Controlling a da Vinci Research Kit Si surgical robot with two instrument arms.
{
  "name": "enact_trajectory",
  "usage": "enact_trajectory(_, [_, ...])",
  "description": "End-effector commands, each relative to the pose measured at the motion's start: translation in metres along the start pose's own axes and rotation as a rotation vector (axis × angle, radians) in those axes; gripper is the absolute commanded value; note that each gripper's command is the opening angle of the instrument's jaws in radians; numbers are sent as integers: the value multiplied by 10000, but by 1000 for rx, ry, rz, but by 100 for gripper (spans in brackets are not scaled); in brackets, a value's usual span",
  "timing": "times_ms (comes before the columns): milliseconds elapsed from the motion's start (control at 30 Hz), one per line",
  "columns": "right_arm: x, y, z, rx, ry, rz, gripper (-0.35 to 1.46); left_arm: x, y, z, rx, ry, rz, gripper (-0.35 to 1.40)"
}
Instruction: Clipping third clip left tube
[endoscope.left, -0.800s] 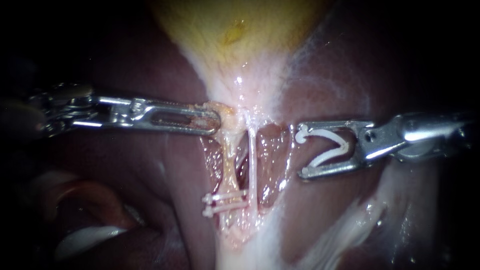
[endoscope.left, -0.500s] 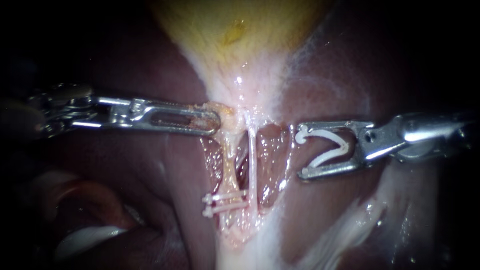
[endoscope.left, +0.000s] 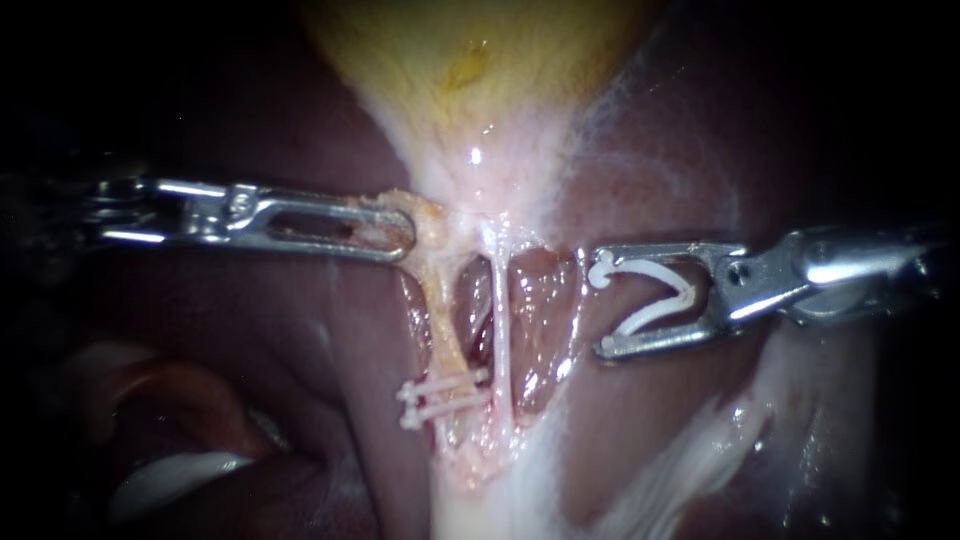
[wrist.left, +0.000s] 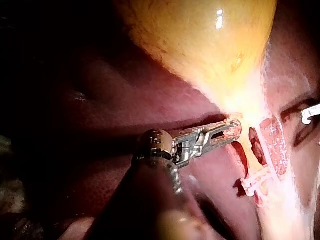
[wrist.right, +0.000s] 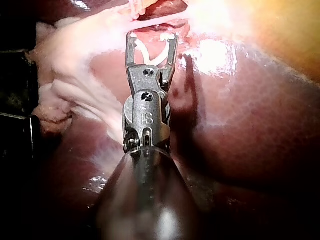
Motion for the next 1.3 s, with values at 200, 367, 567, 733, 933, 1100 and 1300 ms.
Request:
enact_trajectory(200, [1, 0, 2, -2, 0, 1, 50, -7, -2, -17, 2, -17, -6, -35])
enact_trajectory(367, [3, 0, 4, 0, 0, 1, 50, -6, -4, -18, 2, -18, -6, -35])
enact_trajectory(567, [6, -2, 11, 0, 1, 2, 50, -3, -7, -17, -1, -20, -6, -35])
enact_trajectory(733, [7, -4, 25, -5, 0, 7, 50, -1, -9, -17, -2, -21, -6, -35])
enact_trajectory(933, [6, -1, 50, -11, 0, 47, 50, 2, -13, -15, -7, -25, -5, -35])
enact_trajectory(1100, [2, 2, 74, -12, 1, 73, 50, 3, -16, -15, -6, -24, -6, -35])
enact_trajectory(1300, [-10, 4, 105, -10, 1, 88, 50, 5, -19, -15, -5, -23, -6, -35])
